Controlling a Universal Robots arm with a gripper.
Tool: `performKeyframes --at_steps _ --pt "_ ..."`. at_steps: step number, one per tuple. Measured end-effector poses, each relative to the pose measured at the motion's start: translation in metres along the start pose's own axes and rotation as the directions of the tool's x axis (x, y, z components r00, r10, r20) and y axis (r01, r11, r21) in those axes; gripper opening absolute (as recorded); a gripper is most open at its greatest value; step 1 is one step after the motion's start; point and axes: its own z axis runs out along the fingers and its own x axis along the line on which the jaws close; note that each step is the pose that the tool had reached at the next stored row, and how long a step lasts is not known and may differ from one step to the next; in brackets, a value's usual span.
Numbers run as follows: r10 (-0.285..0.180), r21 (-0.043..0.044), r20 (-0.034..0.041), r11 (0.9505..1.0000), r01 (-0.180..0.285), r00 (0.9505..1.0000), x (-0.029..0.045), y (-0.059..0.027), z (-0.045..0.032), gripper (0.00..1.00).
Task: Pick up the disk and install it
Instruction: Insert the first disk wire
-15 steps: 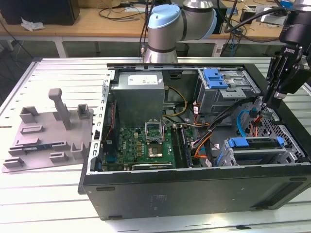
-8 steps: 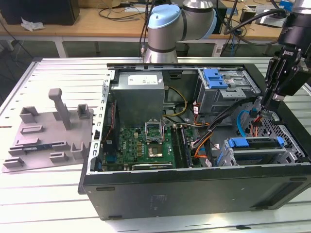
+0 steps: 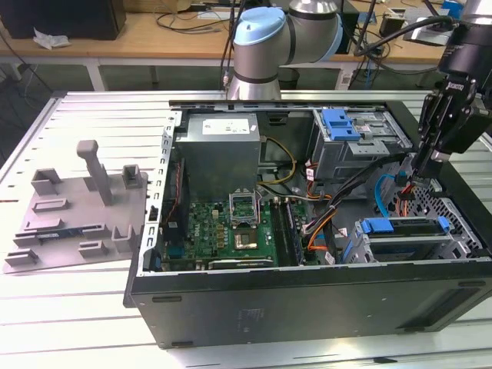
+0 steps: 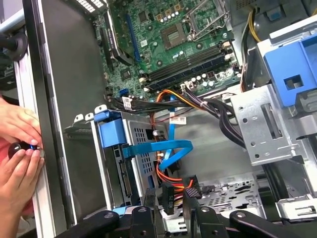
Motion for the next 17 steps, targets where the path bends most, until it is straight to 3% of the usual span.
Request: performKeyframes --at_steps 7,17 --pt "-0.008 -0.0014 -0.0074 1.0 0.008 0.9999 -0.0019 -0.0004 0.0044 0.36" --pt "-0.008 -0.0009 -0.0111 1.0 0.008 0.9999 -0.0045 -0.0016 0.0097 0.36"
